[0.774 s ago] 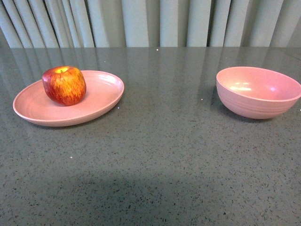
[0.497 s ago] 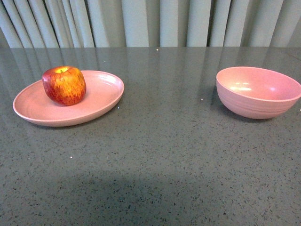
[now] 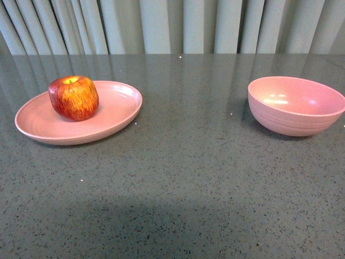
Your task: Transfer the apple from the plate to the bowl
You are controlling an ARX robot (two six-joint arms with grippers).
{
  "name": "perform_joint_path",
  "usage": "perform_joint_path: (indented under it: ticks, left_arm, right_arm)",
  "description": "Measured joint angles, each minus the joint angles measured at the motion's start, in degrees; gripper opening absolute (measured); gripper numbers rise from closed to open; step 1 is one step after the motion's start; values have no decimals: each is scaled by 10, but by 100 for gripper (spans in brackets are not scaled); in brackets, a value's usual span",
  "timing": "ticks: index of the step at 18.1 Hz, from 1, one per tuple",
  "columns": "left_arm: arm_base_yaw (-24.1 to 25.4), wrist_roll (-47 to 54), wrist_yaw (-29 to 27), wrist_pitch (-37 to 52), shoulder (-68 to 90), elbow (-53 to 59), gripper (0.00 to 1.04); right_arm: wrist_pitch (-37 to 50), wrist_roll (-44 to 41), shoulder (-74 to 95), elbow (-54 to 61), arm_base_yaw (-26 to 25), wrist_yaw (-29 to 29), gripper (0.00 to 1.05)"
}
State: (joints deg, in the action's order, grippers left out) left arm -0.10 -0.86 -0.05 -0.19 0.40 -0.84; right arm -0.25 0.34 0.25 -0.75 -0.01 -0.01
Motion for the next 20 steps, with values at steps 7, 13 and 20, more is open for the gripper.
perform_joint_path:
  ticks: [7, 13, 20]
  left_arm:
    - [0, 0, 0, 0, 0, 0, 98]
    - [0, 0, 0, 0, 0, 0, 98]
    - [0, 0, 0, 0, 0, 0, 98]
  right_arm:
    - [0, 0, 0, 0, 0, 0, 98]
    - [-1, 0, 0, 0, 0, 0, 98]
    - [82, 51, 237, -172, -17, -33, 98]
